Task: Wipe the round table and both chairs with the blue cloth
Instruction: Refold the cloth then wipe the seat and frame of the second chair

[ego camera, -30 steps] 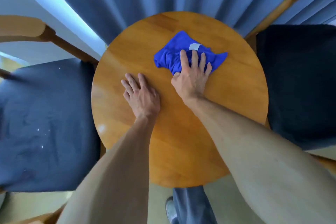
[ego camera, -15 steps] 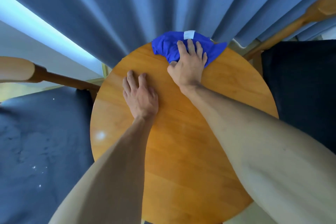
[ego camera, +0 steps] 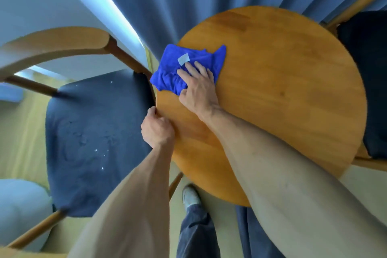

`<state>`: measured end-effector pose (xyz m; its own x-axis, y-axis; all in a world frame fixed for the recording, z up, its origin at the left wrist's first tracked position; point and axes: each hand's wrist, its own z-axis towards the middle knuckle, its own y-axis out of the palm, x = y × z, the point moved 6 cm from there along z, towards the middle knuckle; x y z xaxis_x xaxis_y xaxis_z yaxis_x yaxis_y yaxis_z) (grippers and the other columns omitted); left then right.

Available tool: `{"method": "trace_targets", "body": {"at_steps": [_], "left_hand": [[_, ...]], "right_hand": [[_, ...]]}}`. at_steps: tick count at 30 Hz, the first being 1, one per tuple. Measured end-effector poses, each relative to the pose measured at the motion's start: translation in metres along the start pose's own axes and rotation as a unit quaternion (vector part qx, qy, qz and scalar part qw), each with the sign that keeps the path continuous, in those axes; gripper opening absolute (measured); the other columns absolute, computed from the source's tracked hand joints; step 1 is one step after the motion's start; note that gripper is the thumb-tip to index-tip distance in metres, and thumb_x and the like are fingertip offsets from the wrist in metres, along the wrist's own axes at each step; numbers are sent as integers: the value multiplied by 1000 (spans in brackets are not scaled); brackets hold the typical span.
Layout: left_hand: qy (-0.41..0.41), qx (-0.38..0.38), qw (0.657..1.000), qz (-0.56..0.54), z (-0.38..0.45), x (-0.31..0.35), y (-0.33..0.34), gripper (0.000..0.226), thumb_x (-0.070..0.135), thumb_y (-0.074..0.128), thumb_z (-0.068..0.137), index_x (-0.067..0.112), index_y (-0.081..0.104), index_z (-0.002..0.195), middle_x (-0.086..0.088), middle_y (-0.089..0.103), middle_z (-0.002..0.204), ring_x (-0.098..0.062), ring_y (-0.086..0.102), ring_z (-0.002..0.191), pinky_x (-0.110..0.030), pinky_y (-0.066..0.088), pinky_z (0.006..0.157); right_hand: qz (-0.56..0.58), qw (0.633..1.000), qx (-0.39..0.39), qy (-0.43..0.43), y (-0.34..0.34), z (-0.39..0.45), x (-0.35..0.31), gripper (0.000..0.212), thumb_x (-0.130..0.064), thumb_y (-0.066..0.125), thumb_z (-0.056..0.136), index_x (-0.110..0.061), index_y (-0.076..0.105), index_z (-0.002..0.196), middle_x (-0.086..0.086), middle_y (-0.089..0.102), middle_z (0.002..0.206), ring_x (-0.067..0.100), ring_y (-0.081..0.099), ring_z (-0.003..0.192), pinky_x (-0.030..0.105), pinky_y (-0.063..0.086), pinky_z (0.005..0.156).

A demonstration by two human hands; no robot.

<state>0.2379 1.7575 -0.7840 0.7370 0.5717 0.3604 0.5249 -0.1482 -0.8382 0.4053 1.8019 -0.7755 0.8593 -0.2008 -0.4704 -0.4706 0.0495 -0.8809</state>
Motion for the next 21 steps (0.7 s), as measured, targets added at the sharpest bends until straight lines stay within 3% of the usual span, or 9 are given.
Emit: {"method": "trace_targets", "body": {"at_steps": [2, 8, 12, 16, 19, 21], "left_hand": [[-20, -19, 999, -31, -6, -28, -3, 46, 6, 38, 83, 21, 66, 116, -10, 69, 104, -34, 62, 94, -39, 53, 82], [-13, 13, 1000, -25, -23, -69, -13, 47, 9, 36, 94, 18, 44, 139, -13, 57, 126, -34, 57, 108, -38, 44, 85], [115, 47, 992, 1, -45, -51, -7, 59, 7, 34, 95, 26, 30, 151, -4, 32, 153, -29, 43, 129, -44, 44, 96], [295, -23, 949, 108, -90, -35, 14, 81, 0, 49, 78, 25, 30, 153, -8, 17, 163, -28, 22, 146, -43, 35, 110], [406, -122, 885, 190, -145, -29, 42, 85, 16, 61, 78, 27, 26, 155, -9, 13, 164, -28, 12, 150, -45, 29, 115], [413, -152, 877, 194, -186, -26, 62, 88, 30, 62, 78, 31, 22, 155, -9, 9, 164, -28, 6, 151, -46, 25, 117]], "right_hand": [[3, 1000, -2, -3, 3, -21, -4, 62, -11, 45, 71, -24, 61, 130, 0, 50, 146, 27, 35, 140, 50, 28, 113], [23, 999, 29, -23, 10, -94, -9, 60, -9, 44, 69, -20, 67, 124, 2, 57, 140, 28, 43, 137, 53, 33, 111], [56, 996, 31, -61, 12, -141, -1, 59, -12, 37, 70, -17, 72, 118, 4, 63, 134, 29, 50, 131, 51, 37, 109], [169, 985, 45, -2, -8, -178, 31, 65, -20, 29, 76, -8, 62, 131, 5, 72, 118, 29, 63, 111, 45, 44, 102], [179, 974, 131, 49, -42, -198, 62, 56, -17, 32, 87, -4, 53, 137, 4, 75, 88, 31, 66, 83, 39, 50, 88], [171, 952, 218, 127, -65, -213, 104, 50, -16, 34, 90, -4, 56, 133, 7, 73, 90, 30, 63, 86, 40, 47, 89]]}}
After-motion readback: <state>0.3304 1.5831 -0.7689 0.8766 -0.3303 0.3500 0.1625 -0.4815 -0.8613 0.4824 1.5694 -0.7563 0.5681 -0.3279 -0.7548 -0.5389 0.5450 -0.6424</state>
